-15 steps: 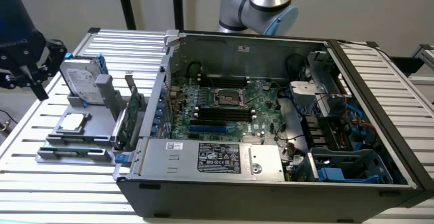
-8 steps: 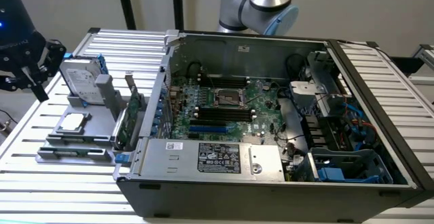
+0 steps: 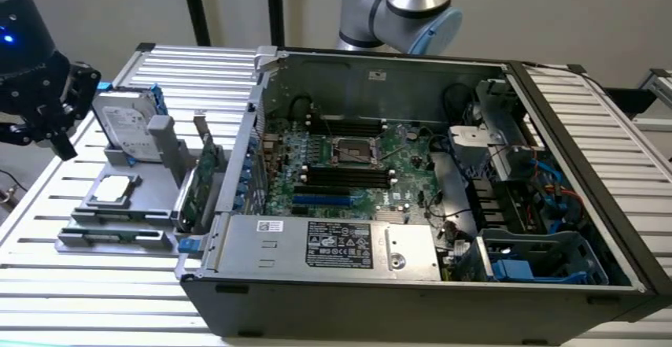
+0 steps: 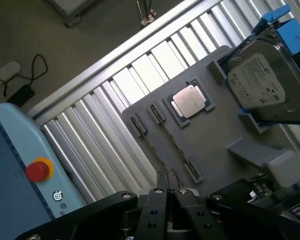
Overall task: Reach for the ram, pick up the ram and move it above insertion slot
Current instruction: 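Pick up the ram and move it above insertion slot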
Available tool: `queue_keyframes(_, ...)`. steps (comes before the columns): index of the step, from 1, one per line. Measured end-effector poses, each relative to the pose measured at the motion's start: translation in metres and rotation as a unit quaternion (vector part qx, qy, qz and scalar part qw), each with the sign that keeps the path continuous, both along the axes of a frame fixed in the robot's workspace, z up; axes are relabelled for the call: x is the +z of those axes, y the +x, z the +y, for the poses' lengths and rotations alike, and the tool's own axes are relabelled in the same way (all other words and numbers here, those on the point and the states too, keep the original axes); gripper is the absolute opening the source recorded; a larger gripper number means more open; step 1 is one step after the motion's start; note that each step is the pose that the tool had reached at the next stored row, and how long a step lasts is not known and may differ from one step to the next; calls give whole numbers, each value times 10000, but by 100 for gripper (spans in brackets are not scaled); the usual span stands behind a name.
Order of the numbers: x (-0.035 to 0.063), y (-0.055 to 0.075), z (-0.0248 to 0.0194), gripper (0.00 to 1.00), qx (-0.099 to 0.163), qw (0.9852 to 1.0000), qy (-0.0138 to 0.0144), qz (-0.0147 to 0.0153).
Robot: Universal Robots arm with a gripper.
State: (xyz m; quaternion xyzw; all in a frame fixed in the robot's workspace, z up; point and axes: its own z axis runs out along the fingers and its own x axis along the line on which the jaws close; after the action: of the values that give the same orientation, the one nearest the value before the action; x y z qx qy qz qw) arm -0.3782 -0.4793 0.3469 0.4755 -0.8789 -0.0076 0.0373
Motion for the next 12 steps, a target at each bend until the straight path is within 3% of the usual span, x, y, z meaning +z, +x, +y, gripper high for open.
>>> queue_keyframes(3,-7,0,0,11,272,9996,0,0)
queue_keyframes(7,-14,0,0,11,630,9980,7,-2)
queue_keyframes(12,-19,-1,1,11,1021,9948,64,-28)
